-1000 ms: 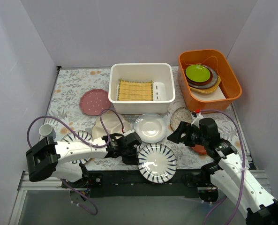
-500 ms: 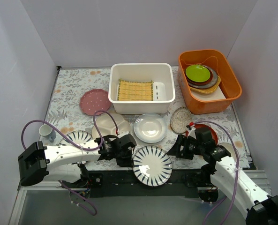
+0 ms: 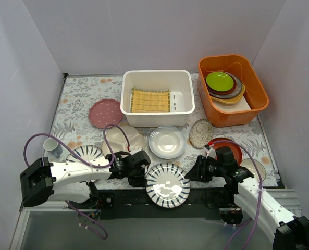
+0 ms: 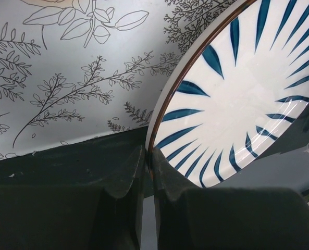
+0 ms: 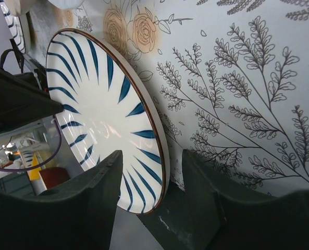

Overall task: Place the plates into the plastic bin on the countertop
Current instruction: Pick up the plate from the corner of the board.

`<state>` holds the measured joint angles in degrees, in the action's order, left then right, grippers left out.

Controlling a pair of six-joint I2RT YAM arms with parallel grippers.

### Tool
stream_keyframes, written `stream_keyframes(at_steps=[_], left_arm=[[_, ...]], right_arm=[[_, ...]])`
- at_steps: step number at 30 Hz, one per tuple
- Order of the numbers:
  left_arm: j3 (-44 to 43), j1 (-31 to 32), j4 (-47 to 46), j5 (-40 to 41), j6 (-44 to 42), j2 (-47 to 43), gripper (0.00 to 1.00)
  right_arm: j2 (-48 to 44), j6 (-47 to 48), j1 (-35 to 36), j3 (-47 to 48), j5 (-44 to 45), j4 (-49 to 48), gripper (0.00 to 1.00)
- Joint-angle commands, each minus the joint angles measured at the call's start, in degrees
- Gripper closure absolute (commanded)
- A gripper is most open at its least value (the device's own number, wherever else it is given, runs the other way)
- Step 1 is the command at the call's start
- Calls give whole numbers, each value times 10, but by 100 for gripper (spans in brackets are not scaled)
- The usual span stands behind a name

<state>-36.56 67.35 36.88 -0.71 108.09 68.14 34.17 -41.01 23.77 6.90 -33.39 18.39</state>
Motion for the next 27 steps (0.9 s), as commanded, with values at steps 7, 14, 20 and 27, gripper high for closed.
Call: stream_keyframes(at_steps=[7, 14, 20, 27], left_arm=[[2, 3, -35, -3, 4, 8, 100], [-7, 3, -43, -4, 3, 16, 100], [-10, 3, -40, -3, 0, 15, 100], [-10, 3, -15, 21, 5, -4, 87]], right_arm=[[40, 4, 22, -50, 20, -15, 60], [48, -13, 55, -85, 52, -37, 79], [53, -35, 108, -55, 104, -32, 99], [36, -30, 114, -8, 128, -4, 99]])
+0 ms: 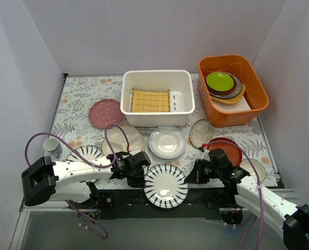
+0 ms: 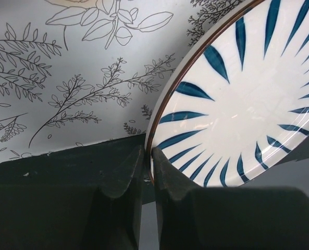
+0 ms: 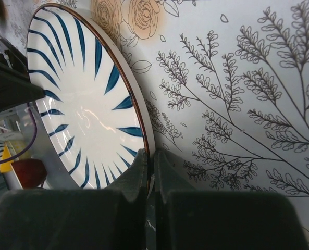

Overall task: Place the plates into the plastic bin on the countertop
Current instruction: Pick up the plate from the corner of the board.

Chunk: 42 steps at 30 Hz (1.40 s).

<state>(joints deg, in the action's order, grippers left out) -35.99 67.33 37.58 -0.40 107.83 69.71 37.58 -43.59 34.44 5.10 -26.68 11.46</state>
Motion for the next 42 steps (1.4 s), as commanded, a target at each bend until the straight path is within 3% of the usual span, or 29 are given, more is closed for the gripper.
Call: stream_keyframes(at_steps=[1, 4, 5, 8, 11, 22, 31, 39, 42], left_arm=[[-16, 3, -17, 22, 8, -28, 73], [-26, 3, 2, 47, 4, -46, 36], [-29, 3, 7, 54, 4, -62, 28], [-37, 3, 27, 79, 2, -92, 10], [-41, 3, 45, 98, 7, -112, 3], [29, 4, -28, 81, 30, -197, 2], [75, 3, -103, 54, 50, -181, 3], [132, 3, -209, 17, 95, -175, 11], [136, 3, -204, 15, 99, -162, 13]], right_arm=[[2, -3, 7, 17, 66, 67, 99], [6, 1, 7, 41, 70, 74, 99], [7, 1, 7, 46, 72, 75, 99], [11, 2, 7, 67, 73, 75, 99], [13, -3, 7, 82, 66, 68, 99], [-10, -21, 7, 133, 45, 64, 99], [-34, -36, 7, 179, 38, 87, 99], [-50, -42, 7, 200, 24, 107, 99], [-56, -47, 7, 208, 21, 113, 99]])
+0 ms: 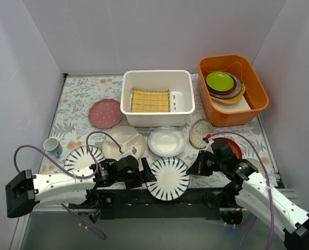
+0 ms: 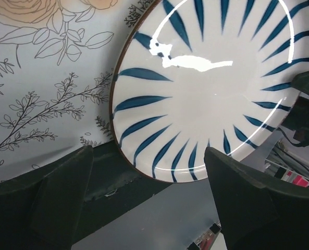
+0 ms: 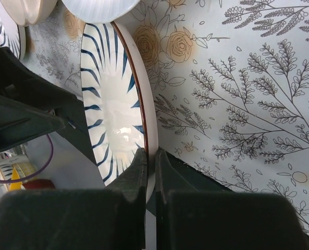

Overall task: Place the plates into the plastic bin on the countertop
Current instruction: Pick up the plate from the corner of the board.

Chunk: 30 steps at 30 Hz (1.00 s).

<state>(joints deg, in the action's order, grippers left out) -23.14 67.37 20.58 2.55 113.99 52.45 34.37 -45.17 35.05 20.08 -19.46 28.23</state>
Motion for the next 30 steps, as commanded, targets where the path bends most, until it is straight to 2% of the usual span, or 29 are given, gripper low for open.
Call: stream_keyframes(at_steps=[1, 5, 10, 14, 22, 26, 30], left_arm=[[6, 3, -32, -16, 39, 19, 14], [15, 3, -40, -25, 49, 40, 16], [52, 4, -114, -42, 80, 46, 21], [87, 3, -146, -34, 119, 21, 30], [127, 3, -166, -2, 118, -85, 38], [122, 3, -195, -10, 98, -75, 42], [102, 3, -202, -15, 77, -50, 57]], right_arm=[[-26, -33, 1, 60, -51, -53, 99], [-31, -38, 1, 66, -57, -53, 99], [-35, -50, 1, 67, -68, -65, 99], [-36, -56, 1, 67, -78, -70, 99], [-47, -78, 1, 51, -109, -97, 99], [-52, -87, 1, 41, -122, -113, 99], [-53, -89, 1, 39, -125, -115, 99]])
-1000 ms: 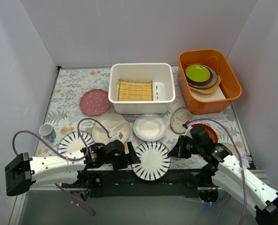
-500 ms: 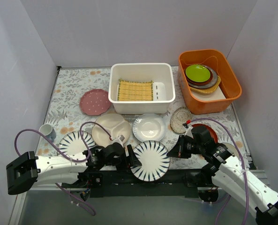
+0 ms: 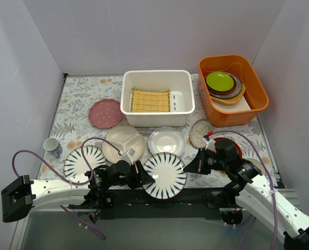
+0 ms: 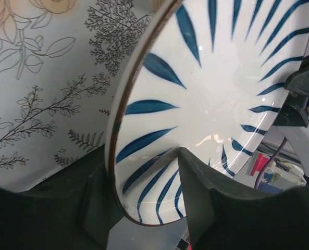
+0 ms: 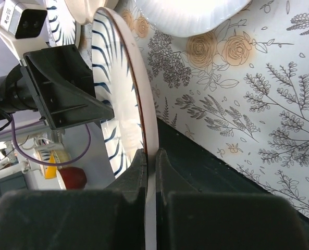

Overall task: Place the plates into the plastic bin on the countertop
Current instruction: Pick up the plate from the corner of the board.

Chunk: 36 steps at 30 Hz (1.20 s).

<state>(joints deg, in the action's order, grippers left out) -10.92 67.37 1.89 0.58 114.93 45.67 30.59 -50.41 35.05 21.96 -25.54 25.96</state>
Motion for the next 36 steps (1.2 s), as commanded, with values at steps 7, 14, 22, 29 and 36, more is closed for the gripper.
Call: stream_keyframes(at_steps=[7, 14, 22, 29, 36], left_arm=[[-58, 3, -15, 0, 40, 45, 100], [-73, 4, 29, 30, 37, -16, 100], [-110, 3, 108, 57, 17, -42, 100], [-110, 4, 120, 66, 20, -60, 100], [-129, 3, 150, 81, 11, -67, 100]], right_arm=[[-16, -33, 1, 17, -63, -92, 99], [-24, -33, 1, 9, -57, -92, 99], [-26, -33, 1, 17, -55, -101, 79], [-28, -23, 1, 34, -45, -89, 37], [-26, -7, 0, 50, -22, -48, 8]])
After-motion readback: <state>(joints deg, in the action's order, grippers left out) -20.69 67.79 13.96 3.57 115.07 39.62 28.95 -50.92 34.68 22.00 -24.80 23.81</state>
